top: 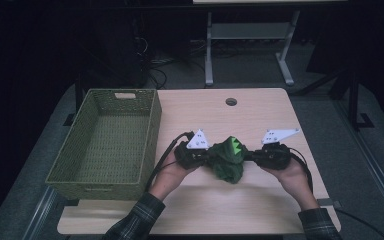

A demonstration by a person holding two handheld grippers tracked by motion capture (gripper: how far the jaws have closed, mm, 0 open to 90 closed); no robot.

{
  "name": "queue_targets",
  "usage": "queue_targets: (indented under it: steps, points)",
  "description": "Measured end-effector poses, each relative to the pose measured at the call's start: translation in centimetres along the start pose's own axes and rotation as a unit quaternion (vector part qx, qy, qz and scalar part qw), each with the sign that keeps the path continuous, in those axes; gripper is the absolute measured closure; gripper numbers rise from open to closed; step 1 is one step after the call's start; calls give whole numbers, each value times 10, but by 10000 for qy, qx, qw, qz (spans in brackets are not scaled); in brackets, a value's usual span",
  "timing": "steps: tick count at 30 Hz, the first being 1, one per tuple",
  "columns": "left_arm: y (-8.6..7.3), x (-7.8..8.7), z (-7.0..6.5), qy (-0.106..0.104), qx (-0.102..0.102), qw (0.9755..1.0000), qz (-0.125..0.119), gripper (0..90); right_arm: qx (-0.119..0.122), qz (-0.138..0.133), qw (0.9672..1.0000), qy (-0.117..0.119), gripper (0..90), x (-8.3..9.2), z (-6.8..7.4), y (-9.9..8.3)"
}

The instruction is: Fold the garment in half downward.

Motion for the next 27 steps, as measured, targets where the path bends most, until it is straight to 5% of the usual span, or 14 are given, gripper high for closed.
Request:
queue_targets:
  steps: [16,22,27]
  points:
    - [-29,-21,-15,-305,-61,9984,465,876,171,432,9989,105,873,1,23,-28]
    - [-37,-32,-20,-400,-196,9951,887,878,282,700,9968,260,874,-5,29,-41]
    - [-46,-39,-17,-506,-55,9935,1023,881,353,856,9950,362,874,-14,32,-47]
Point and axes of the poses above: each handheld gripper's, and its own axes: x roughly backward along the jaws, y roughly out of its top, z roughly to its left, the point moved 1 cm from there along -x, roughly forward along the jaws, and after that the axes turned 15 degrees about -y, right-handed, at the moved point
